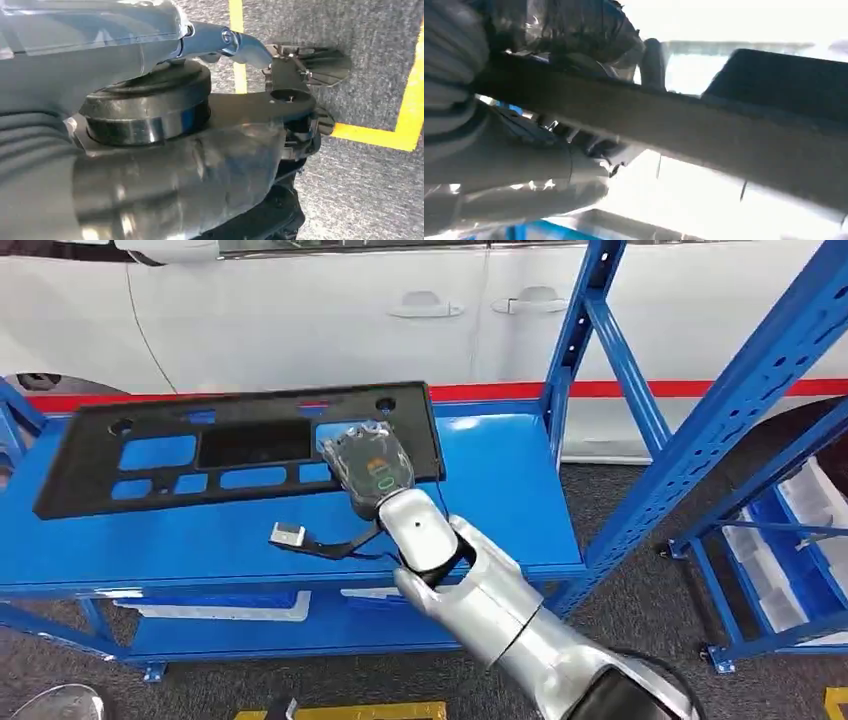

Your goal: Take the parts from the cabinet and place them on the table.

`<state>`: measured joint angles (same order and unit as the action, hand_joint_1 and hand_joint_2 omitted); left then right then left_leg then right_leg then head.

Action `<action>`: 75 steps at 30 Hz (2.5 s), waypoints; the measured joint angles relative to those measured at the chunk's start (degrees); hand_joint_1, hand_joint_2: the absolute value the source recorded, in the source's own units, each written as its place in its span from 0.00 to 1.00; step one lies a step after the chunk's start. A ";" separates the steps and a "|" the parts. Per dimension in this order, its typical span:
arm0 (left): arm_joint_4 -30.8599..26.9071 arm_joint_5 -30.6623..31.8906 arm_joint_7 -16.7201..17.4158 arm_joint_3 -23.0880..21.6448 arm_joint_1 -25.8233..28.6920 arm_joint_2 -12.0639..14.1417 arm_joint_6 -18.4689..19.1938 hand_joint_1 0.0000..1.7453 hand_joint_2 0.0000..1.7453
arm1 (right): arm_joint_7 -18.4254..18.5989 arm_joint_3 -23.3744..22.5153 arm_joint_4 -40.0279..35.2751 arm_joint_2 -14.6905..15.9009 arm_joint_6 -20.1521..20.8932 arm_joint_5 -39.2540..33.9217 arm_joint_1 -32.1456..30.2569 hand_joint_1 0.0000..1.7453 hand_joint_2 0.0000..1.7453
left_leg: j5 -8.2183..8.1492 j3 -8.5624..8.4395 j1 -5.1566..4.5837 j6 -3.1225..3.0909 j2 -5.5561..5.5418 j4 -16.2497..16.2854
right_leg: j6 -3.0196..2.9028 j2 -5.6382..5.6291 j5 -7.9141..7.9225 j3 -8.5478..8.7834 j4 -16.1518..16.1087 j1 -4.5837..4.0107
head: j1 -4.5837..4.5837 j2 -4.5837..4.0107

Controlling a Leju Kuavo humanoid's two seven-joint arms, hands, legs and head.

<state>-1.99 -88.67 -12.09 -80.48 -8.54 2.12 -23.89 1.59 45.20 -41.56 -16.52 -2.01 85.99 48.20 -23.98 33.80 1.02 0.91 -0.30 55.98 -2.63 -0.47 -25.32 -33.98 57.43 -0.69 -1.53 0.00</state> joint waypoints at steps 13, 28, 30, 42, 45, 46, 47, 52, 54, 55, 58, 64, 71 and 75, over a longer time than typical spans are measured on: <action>0.61 -0.92 -4.22 -0.06 1.95 3.45 6.99 0.00 0.00 | -3.93 -5.55 -18.59 9.42 5.57 -6.67 8.08 1.00 1.00 | 0.00 0.06 -0.03 -0.01 0.02 0.16 | 0.08 0.08 0.08 0.09 0.01 0.04 | 0.02 0.00; 0.61 -0.83 -3.39 -1.05 1.64 3.52 7.13 0.00 1.00 | -3.69 -5.90 -19.53 11.21 5.22 -8.22 8.11 1.00 1.00 | -0.01 0.07 0.04 -0.01 0.03 0.16 | 0.08 0.08 0.07 0.06 0.04 -0.05 | 0.02 0.00; 0.61 -0.96 -3.45 -1.07 1.63 3.52 7.10 0.00 1.00 | -3.69 -5.90 -19.42 11.23 5.22 -8.31 8.11 1.00 1.00 | -0.01 0.08 0.04 -0.01 0.03 0.16 | 0.08 0.07 0.07 0.06 0.04 -0.05 | 0.02 0.00; 0.61 -1.18 -3.56 -0.87 1.66 3.54 6.99 0.00 1.00 | -4.24 -5.90 -20.71 12.22 4.76 -9.31 7.47 1.00 1.00 | -0.01 0.10 0.03 -0.01 0.03 0.17 | 0.08 0.08 0.08 0.06 0.04 -0.03 | 0.02 0.00; 0.61 -1.18 -3.56 -0.87 1.67 3.56 6.99 0.00 1.00 | -4.50 -5.90 -21.08 12.50 4.98 -9.46 7.47 1.00 1.00 | -0.01 0.10 0.03 -0.01 0.03 0.17 | 0.08 0.09 0.08 0.06 0.04 -0.03 | 0.02 0.00; 0.61 -1.18 -3.56 -0.85 1.66 3.58 6.99 0.00 1.00 | -4.52 -5.90 -21.17 12.57 5.02 -9.46 7.47 1.00 1.00 | -0.01 0.10 0.03 -0.01 0.03 0.17 | 0.08 0.08 0.08 0.05 0.04 -0.03 | 0.02 0.00; 0.61 -1.18 -3.56 -0.87 1.66 3.58 6.99 0.00 1.00 | -4.57 -5.90 -21.19 12.63 5.02 -9.46 7.47 1.00 1.00 | -0.01 0.10 0.03 -0.01 0.03 0.17 | 0.08 0.08 0.08 0.05 0.04 -0.04 | 0.02 0.00; 0.61 -1.18 -3.56 -0.87 1.67 3.58 7.02 0.00 1.00 | -4.94 -5.90 -21.45 12.89 5.02 -10.04 7.48 1.00 1.00 | -0.01 0.10 0.03 -0.01 0.03 0.17 | 0.08 0.08 0.08 0.05 0.04 -0.04 | 0.02 0.00; 0.61 -1.18 -3.58 -0.85 1.67 3.61 7.02 0.00 1.00 | -5.37 -5.90 -21.47 13.05 5.02 -10.99 7.47 1.00 1.00 | -0.01 0.10 0.03 -0.01 0.03 0.17 | 0.08 0.08 0.08 0.05 0.04 -0.04 | 0.02 0.00; 0.61 -1.18 -3.58 -0.85 1.67 3.65 7.02 0.00 1.00 | -5.51 -5.90 -21.56 13.09 5.05 -11.50 7.48 1.00 1.00 | -0.01 0.10 0.03 -0.01 0.03 0.17 | 0.08 0.08 0.08 0.05 0.04 -0.04 | 0.02 0.00; 0.61 -1.20 -3.56 -0.74 1.71 3.85 7.02 0.00 1.00 | -5.86 -5.90 -21.96 13.22 5.88 -13.18 7.64 1.00 1.00 | -0.01 0.11 0.03 -0.01 0.03 0.17 | 0.08 0.08 0.08 0.05 0.04 -0.04 | 0.02 0.00; 0.61 -1.18 -3.41 -0.70 1.71 4.20 6.91 0.00 1.00 | -6.10 -5.90 -21.96 13.40 6.25 -15.10 7.89 1.00 1.00 | -0.19 0.30 -0.05 -0.30 0.02 0.54 | 0.31 0.09 0.11 -0.01 0.07 0.11 | 0.02 0.00; 0.61 -1.18 -3.39 -0.72 1.69 4.46 7.10 0.00 1.00 | -5.94 -5.66 -21.96 13.44 6.31 -14.99 8.72 1.00 1.00 | 0.04 0.21 0.04 -1.33 0.08 0.14 | 1.18 0.06 0.11 0.08 -0.02 0.11 | 0.02 0.00; 0.61 -1.09 -3.19 -0.72 1.66 4.52 7.34 0.00 1.00 | -5.94 -5.66 -21.89 14.03 6.33 -14.99 9.06 1.00 1.00 | 0.48 -0.16 0.42 -1.98 0.55 -0.52 | 2.27 0.11 -7.13 -5.53 12.48 0.88 | 0.05 0.00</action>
<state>-1.38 -89.77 -15.28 -81.20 -6.88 6.64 -16.55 -4.35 39.54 -63.45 -2.49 4.33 70.99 57.26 -23.50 33.64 1.44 -1.07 0.26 55.45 -0.36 -0.36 -32.44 -39.52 69.91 0.19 -1.48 0.00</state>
